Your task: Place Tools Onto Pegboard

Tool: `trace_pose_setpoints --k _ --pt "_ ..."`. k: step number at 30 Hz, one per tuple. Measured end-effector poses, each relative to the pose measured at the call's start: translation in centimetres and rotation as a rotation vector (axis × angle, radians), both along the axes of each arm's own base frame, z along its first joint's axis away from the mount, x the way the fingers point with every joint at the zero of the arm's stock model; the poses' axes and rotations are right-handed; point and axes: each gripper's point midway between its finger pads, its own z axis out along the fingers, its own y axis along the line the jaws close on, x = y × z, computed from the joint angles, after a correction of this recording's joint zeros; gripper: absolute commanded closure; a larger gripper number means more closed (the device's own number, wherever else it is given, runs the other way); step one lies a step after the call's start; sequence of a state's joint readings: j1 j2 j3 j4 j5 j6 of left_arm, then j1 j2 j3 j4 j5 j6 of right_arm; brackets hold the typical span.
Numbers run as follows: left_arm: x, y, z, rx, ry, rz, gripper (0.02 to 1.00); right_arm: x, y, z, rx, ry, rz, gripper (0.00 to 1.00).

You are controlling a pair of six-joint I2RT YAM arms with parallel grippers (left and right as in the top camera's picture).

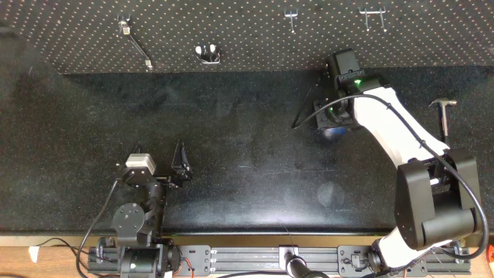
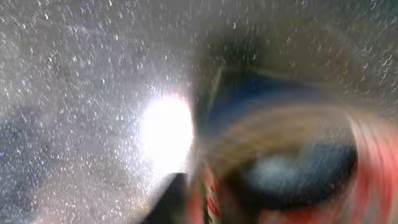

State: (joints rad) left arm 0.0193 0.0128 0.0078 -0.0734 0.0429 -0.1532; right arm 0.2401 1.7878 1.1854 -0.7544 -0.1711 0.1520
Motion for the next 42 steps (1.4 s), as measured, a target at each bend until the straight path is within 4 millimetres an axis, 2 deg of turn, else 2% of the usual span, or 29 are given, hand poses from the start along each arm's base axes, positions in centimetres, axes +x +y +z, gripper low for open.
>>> trace_pose_setpoints --k 4,6,9,10,12,14,16,18,20,23,24,27,29,31,37,42 --pt "0.0 0.0 0.0 0.000 0.000 0.000 0.023 0.8 0.2 0.7 0.001 -0.044 0.010 0.925" --pt "0.0 0.0 0.0 0.000 0.000 0.000 0.023 2.2 0.6 2.8 0.026 -0.141 0.011 0.925" --pt "0.0 0.0 0.0 0.000 0.000 0.000 0.023 3.1 1.4 8.5 0.072 -0.319 0.021 0.925" --pt "0.0 0.0 0.0 0.000 0.000 0.000 0.023 3.0 1.7 11.2 0.094 -0.396 0.028 0.925" --pt "0.0 0.0 0.0 0.000 0.000 0.000 0.023 2.2 2.5 17.1 0.147 -0.554 0.046 0.925" --pt "0.0 0.0 0.0 0.000 0.000 0.000 0.023 1.0 3.2 21.3 0.192 -0.673 0.066 0.925" --pt "0.0 0.0 0.0 0.000 0.000 0.000 0.023 -0.3 4.9 26.3 0.260 -0.829 0.109 0.925" --pt "0.0 0.0 0.0 0.000 0.000 0.000 0.023 -0.7 6.4 28.8 0.293 -0.920 0.135 0.925" --pt "0.0 0.0 0.0 0.000 0.000 0.000 0.023 -0.4 7.3 29.2 0.280 -0.952 0.135 0.925" --pt "0.0 0.0 0.0 0.000 0.000 0.000 0.023 1.9 8.2 28.3 0.221 -0.988 0.092 0.928" --pt "0.0 0.0 0.0 0.000 0.000 0.000 0.023 3.3 8.6 27.2 0.194 -0.989 0.073 0.925" --pt "0.0 0.0 0.0 0.000 0.000 0.000 0.023 5.6 9.0 25.0 0.145 -0.978 0.042 0.925" --pt "0.0 0.0 0.0 0.000 0.000 0.000 0.023 6.7 9.1 23.6 0.120 -0.967 0.030 0.925" --pt "0.0 0.0 0.0 0.000 0.000 0.000 0.020 7.6 9.5 23.0 0.115 -0.978 0.020 0.925" --pt "0.0 0.0 0.0 0.000 0.000 0.000 0.023 9.3 10.2 22.2 0.120 -1.007 0.007 0.925" --pt "0.0 0.0 0.0 0.000 0.000 0.000 0.023 10.5 10.7 20.6 0.111 -1.002 0.004 0.925"
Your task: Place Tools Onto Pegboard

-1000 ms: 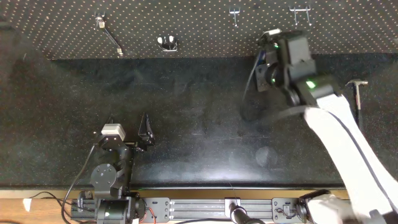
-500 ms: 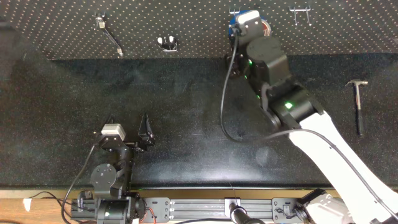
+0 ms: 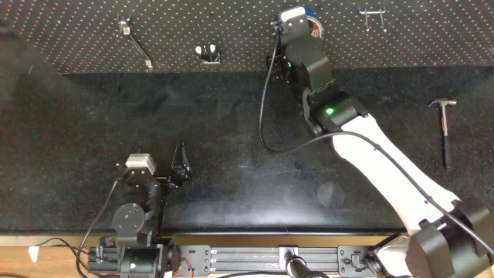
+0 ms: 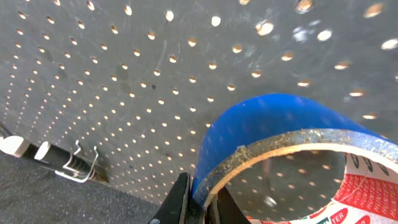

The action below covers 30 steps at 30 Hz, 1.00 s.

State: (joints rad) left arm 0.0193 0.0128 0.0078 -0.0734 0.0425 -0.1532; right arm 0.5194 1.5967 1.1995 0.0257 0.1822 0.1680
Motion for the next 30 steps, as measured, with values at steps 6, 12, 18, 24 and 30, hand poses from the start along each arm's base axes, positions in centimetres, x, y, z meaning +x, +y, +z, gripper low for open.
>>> trace_pose_setpoints --k 6,12,18,24,30 --pt "0.0 0.0 0.0 0.000 0.000 0.000 0.023 1.1 0.7 -1.1 0.006 -0.015 -0.006 0.925" --pt "0.0 0.0 0.0 0.000 0.000 0.000 0.023 1.7 1.1 -1.0 0.029 -0.051 -0.015 0.925" --pt "0.0 0.0 0.0 0.000 0.000 0.000 0.023 2.2 1.5 -1.5 0.027 -0.063 -0.008 0.625" --pt "0.0 0.0 0.0 0.000 0.000 0.000 0.023 2.1 2.3 -1.8 0.030 -0.057 0.039 0.625" --pt "0.0 0.0 0.0 0.000 0.000 0.000 0.023 0.7 2.1 -3.7 -0.016 0.045 0.067 0.643"
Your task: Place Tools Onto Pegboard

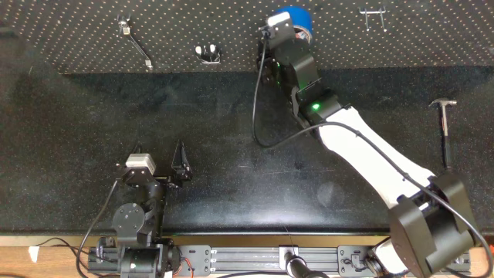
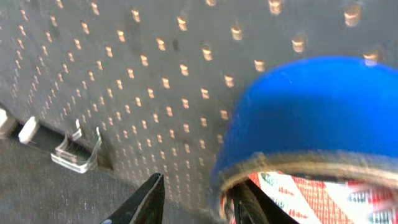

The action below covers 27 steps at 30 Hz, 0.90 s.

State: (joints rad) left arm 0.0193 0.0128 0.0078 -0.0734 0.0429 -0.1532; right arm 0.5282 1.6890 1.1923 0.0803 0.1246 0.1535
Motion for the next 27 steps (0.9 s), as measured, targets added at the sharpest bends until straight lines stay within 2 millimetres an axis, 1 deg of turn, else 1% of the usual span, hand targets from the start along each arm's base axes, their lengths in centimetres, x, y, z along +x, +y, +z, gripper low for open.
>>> trace_pose_setpoints --k 2,5,7,9,10,12,14,15,16,17,19,21,22,23,25,27 --pt "0.0 0.0 0.0 0.000 0.000 0.000 0.023 -1.1 -0.6 -0.2 -0.025 0.045 0.006 0.645" --pt "0.0 0.0 0.0 0.000 0.000 0.000 0.023 -2.6 -1.3 0.3 -0.052 0.086 0.017 0.643" --pt "0.0 0.0 0.0 0.000 0.000 0.000 0.023 -3.7 -1.9 1.5 -0.067 0.087 0.026 0.413" --pt "0.0 0.0 0.0 0.000 0.000 0.000 0.023 -5.6 -2.9 0.7 -0.116 0.162 0.035 0.112" --pt "0.0 0.0 0.0 0.000 0.000 0.000 0.023 -6.9 -3.7 0.1 -0.147 0.216 0.036 0.001" --pt "0.0 0.0 0.0 0.000 0.000 0.000 0.023 -9.9 -5.6 -1.1 -0.214 0.332 0.040 0.003" --pt "0.0 0.0 0.0 0.000 0.000 0.000 0.023 -12.4 -7.6 -2.2 -0.255 0.442 0.021 0.003" --pt "0.0 0.0 0.0 0.000 0.000 0.000 0.023 -14.1 -9.7 -3.1 -0.278 0.531 -0.013 0.005" --pt "0.0 0.0 0.0 0.000 0.000 0.000 0.023 -15.0 -11.5 -3.6 -0.286 0.594 -0.054 0.005" --pt "0.0 0.0 0.0 0.000 0.000 0.000 0.023 -15.6 -13.4 -4.0 -0.285 0.648 -0.105 0.005" --pt "0.0 0.0 0.0 0.000 0.000 0.000 0.023 -16.8 -18.5 -5.1 -0.271 0.774 -0.245 0.003" --pt "0.0 0.0 0.0 0.000 0.000 0.000 0.020 -17.2 -22.2 -5.5 -0.244 0.829 -0.345 0.003" --pt "0.0 0.0 0.0 0.000 0.000 0.000 0.023 -17.4 -24.9 -5.6 -0.228 0.847 -0.409 0.003" --pt "0.0 0.0 0.0 0.000 0.000 0.000 0.023 -17.5 -27.0 -5.6 -0.219 0.854 -0.453 0.005" --pt "0.0 0.0 0.0 0.000 0.000 0.000 0.023 -18.2 -30.3 -5.7 -0.218 0.874 -0.511 0.005" --pt "0.0 0.0 0.0 0.000 0.000 0.000 0.023 -19.0 -33.0 -6.0 -0.226 0.898 -0.542 0.005"
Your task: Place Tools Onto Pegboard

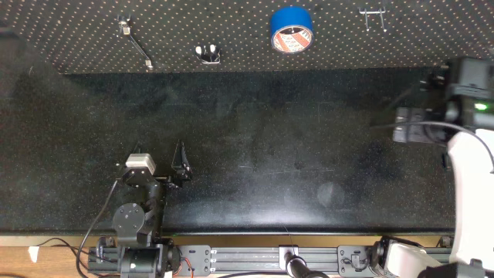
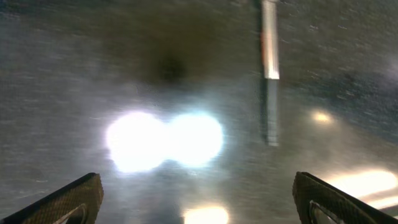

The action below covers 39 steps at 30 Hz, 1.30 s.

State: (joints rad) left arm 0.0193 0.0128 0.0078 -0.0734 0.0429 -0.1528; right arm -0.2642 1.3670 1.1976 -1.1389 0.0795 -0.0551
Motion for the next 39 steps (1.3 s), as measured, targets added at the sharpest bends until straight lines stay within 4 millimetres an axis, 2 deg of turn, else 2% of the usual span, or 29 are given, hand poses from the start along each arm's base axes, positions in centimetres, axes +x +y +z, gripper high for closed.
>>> trace_pose_setpoints --k 3,6,10,20,29,39 --pt "0.0 0.0 0.0 0.000 0.000 0.000 0.023 -1.2 -3.4 -1.3 -0.006 0.066 -0.020 0.003" --pt "0.0 0.0 0.0 0.000 0.000 0.000 0.023 -2.3 -5.9 -3.7 0.019 0.157 -0.018 0.003" --pt "0.0 0.0 0.0 0.000 0.000 0.000 0.023 -2.3 -7.6 -6.2 0.035 0.216 0.032 0.003" --pt "0.0 0.0 0.0 0.000 0.000 0.000 0.023 -0.3 -8.8 -9.4 0.028 0.229 0.134 0.003" --pt "0.0 0.0 0.0 0.000 0.000 0.000 0.023 -0.4 -8.8 -11.7 0.085 0.265 0.133 0.007" --pt "0.0 0.0 0.0 0.000 0.000 0.000 0.023 -1.1 -9.2 -13.0 0.137 0.282 0.101 0.003"
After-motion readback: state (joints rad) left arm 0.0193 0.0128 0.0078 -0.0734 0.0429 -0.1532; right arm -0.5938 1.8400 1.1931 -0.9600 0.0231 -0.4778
